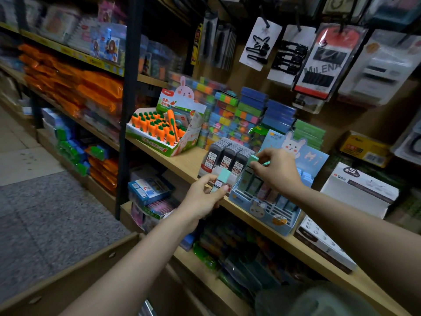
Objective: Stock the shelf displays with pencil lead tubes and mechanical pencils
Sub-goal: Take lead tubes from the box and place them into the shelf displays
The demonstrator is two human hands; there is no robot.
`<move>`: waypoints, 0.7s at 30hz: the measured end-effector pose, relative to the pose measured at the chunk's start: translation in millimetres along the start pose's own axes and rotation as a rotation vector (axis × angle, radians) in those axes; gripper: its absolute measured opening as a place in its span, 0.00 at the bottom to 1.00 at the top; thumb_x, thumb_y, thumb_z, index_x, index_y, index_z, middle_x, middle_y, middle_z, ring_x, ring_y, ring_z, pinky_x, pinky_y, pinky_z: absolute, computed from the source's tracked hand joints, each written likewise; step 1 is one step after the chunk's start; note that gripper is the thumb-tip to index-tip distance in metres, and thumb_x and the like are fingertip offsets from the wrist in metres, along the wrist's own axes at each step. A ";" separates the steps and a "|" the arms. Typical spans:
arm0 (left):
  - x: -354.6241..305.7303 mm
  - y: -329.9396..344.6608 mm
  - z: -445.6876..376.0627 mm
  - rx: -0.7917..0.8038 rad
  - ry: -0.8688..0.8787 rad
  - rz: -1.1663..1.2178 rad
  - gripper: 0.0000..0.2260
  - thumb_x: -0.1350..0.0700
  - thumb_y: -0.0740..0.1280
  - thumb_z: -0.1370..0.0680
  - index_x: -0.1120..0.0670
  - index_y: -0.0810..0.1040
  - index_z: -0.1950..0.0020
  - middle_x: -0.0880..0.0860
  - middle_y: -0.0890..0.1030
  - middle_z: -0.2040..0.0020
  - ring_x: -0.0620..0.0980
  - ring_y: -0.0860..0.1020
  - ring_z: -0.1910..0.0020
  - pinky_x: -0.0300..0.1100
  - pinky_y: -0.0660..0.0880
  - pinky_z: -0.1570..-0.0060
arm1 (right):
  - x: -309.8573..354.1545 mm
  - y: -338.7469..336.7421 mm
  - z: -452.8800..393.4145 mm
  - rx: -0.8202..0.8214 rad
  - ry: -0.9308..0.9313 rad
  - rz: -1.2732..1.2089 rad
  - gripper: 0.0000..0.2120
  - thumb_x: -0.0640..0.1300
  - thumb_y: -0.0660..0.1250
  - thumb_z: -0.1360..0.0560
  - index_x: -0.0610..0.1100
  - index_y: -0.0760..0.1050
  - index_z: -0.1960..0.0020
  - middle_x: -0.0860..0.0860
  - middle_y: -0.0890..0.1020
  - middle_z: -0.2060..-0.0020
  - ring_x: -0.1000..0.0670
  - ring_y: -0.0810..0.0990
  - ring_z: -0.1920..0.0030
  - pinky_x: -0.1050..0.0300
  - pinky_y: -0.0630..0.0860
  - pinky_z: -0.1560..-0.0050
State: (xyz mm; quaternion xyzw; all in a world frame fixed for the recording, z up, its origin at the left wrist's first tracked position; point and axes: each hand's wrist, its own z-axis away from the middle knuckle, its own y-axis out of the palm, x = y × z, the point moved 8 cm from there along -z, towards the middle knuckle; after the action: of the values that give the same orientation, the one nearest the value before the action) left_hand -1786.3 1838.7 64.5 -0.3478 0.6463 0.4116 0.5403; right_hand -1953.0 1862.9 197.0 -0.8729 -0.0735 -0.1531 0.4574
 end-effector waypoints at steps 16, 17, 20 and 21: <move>1.1 13.0 -4.7 0.016 0.082 -0.129 0.20 0.57 0.68 0.21 0.48 0.70 0.30 0.52 0.77 0.35 0.51 0.72 0.33 0.54 0.70 0.32 | -2.6 -12.1 18.4 -0.072 -0.002 -0.053 0.17 0.49 0.73 0.26 0.45 0.79 0.40 0.50 0.84 0.58 0.55 0.82 0.62 0.60 0.79 0.59; 0.1 14.8 -4.6 0.020 0.101 -0.150 0.20 0.56 0.68 0.21 0.49 0.70 0.30 0.51 0.76 0.34 0.50 0.72 0.32 0.53 0.69 0.32 | 0.3 -16.0 23.4 -0.077 -0.020 -0.094 0.15 0.49 0.72 0.26 0.47 0.78 0.40 0.53 0.83 0.59 0.57 0.82 0.65 0.61 0.80 0.63; -2.6 23.8 -3.7 0.035 0.163 -0.220 0.18 0.56 0.68 0.21 0.49 0.71 0.32 0.49 0.77 0.37 0.46 0.73 0.35 0.48 0.71 0.34 | 6.6 -9.1 37.1 0.070 0.008 -0.317 0.12 0.49 0.71 0.25 0.49 0.77 0.43 0.53 0.83 0.59 0.58 0.83 0.67 0.64 0.80 0.67; -2.9 27.1 -3.8 0.039 0.177 -0.243 0.16 0.56 0.68 0.22 0.48 0.72 0.35 0.47 0.77 0.39 0.44 0.73 0.37 0.43 0.72 0.37 | 7.3 -2.7 41.1 0.141 0.039 -0.368 0.13 0.49 0.71 0.26 0.49 0.77 0.43 0.52 0.84 0.59 0.57 0.84 0.66 0.62 0.81 0.64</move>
State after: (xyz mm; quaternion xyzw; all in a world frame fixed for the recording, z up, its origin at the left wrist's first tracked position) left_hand -1811.6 1846.6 71.9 -0.4480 0.6524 0.2982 0.5336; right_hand -1938.6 1898.1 179.5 -0.8073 -0.2337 -0.2457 0.4830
